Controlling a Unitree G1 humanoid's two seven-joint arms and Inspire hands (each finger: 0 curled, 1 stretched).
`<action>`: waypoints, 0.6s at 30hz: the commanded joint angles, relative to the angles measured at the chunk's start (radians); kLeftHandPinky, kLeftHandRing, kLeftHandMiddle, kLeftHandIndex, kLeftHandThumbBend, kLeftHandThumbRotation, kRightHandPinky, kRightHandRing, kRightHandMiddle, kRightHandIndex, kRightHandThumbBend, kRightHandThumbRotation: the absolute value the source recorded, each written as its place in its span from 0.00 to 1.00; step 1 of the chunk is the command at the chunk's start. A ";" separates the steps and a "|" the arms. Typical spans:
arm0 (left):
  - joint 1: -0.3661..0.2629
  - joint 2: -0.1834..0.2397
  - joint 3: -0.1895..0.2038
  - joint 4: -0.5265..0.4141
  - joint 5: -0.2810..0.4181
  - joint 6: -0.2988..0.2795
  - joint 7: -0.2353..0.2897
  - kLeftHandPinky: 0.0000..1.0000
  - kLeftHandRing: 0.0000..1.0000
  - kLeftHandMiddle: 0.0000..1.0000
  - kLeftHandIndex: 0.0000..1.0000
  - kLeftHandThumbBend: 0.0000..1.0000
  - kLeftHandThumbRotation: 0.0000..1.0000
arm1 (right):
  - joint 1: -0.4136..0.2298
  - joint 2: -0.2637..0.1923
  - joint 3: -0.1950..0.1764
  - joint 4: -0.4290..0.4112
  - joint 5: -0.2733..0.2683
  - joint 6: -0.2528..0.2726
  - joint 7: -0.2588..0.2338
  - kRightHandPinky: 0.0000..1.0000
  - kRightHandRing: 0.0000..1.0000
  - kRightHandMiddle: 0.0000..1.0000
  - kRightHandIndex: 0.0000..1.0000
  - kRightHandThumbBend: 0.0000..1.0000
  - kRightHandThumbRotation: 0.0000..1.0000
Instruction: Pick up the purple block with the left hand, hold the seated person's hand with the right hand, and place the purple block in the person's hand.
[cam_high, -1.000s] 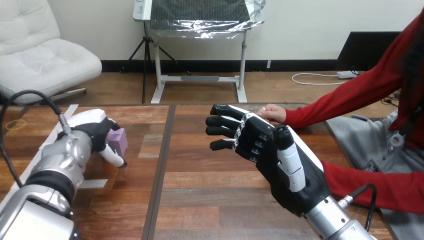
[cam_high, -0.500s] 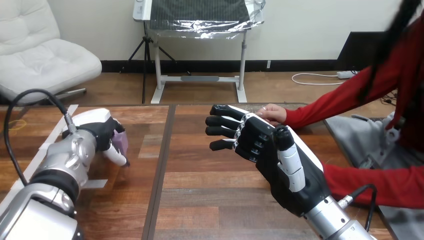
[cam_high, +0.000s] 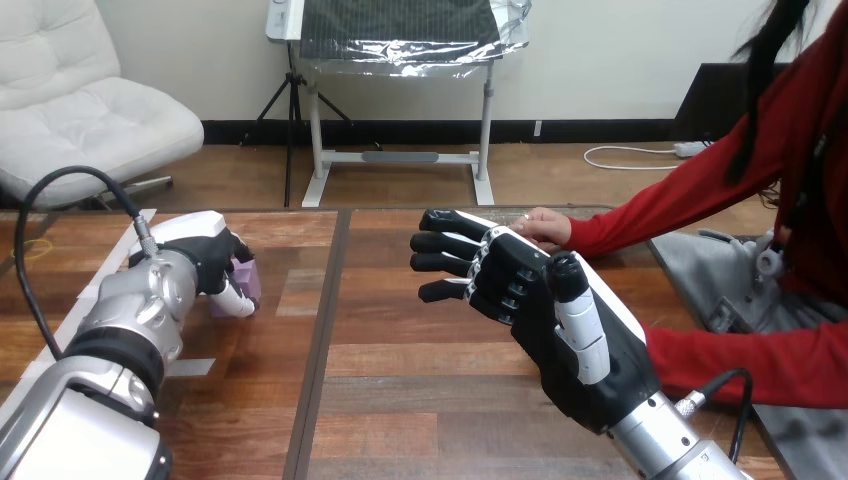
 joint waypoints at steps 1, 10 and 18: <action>-0.035 -0.017 -0.019 0.010 0.004 0.000 -0.009 0.70 0.84 0.84 0.86 0.33 0.00 | -0.027 -0.003 -0.002 -0.043 -0.003 -0.011 -0.006 0.72 0.80 0.81 0.83 0.85 1.00; -0.034 -0.019 -0.023 0.010 -0.003 0.001 -0.009 0.71 0.86 0.86 0.88 0.33 0.00 | -0.027 -0.002 -0.002 -0.045 -0.004 -0.009 -0.009 0.72 0.80 0.81 0.83 0.86 1.00; -0.043 -0.022 -0.016 0.012 -0.014 0.018 -0.021 0.70 0.85 0.86 0.88 0.36 0.00 | -0.030 -0.003 -0.003 -0.042 -0.001 -0.007 -0.007 0.72 0.80 0.81 0.83 0.85 1.00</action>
